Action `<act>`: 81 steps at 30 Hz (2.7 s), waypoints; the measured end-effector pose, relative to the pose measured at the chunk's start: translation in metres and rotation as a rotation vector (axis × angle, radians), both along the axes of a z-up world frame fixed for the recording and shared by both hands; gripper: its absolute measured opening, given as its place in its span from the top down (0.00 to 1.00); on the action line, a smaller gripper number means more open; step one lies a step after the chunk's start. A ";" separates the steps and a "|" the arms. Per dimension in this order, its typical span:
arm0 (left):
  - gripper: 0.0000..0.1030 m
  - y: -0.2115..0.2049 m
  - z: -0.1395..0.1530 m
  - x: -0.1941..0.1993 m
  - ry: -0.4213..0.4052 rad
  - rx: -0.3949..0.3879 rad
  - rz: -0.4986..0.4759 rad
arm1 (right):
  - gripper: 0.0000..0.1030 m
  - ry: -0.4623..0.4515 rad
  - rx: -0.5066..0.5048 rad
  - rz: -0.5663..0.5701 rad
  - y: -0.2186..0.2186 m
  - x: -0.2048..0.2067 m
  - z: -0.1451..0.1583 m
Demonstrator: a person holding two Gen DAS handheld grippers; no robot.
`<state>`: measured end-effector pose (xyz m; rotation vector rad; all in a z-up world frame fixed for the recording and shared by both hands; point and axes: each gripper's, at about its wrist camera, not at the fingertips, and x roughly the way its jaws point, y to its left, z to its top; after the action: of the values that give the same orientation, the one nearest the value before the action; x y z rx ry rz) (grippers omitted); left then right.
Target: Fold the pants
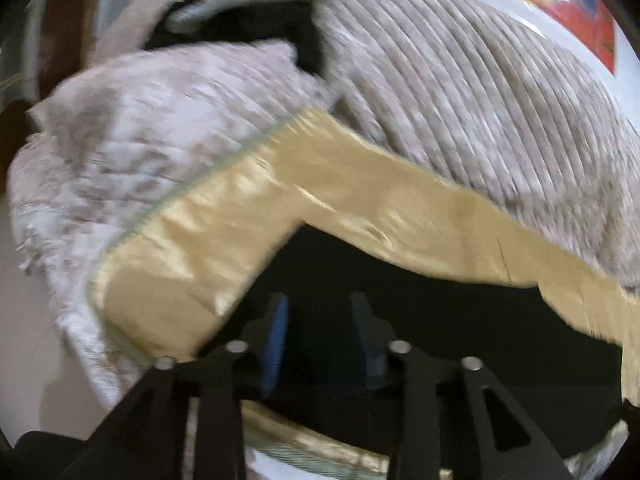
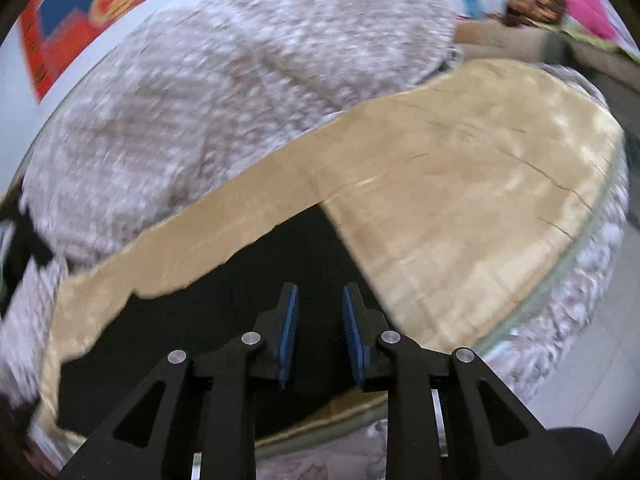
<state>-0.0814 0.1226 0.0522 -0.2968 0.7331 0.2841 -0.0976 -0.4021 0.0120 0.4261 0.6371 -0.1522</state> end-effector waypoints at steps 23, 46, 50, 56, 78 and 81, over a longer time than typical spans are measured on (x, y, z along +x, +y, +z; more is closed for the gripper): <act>0.61 -0.076 -0.035 0.121 0.164 0.045 -0.272 | 0.85 0.163 -0.110 0.206 0.005 0.148 -0.028; 0.62 -0.079 -0.017 0.065 0.066 0.089 -0.231 | 0.71 0.025 -0.157 0.270 0.049 0.101 -0.006; 0.62 -0.093 -0.022 0.046 0.073 0.105 -0.259 | 0.61 0.007 -0.181 0.406 0.093 0.076 -0.012; 0.58 -0.107 -0.031 0.036 0.087 0.143 -0.300 | 0.61 0.032 -0.235 0.525 0.135 0.055 -0.030; 0.53 -0.127 -0.033 0.013 0.049 0.183 -0.357 | 0.37 -0.050 -0.353 0.620 0.171 0.027 -0.033; 0.53 -0.123 -0.031 0.014 0.045 0.176 -0.341 | 0.37 -0.030 -0.346 0.612 0.169 0.032 -0.037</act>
<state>-0.0674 -0.0003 0.0207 0.0036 0.7844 0.0304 -0.0656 -0.2329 -0.0253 -0.1098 0.6706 0.3238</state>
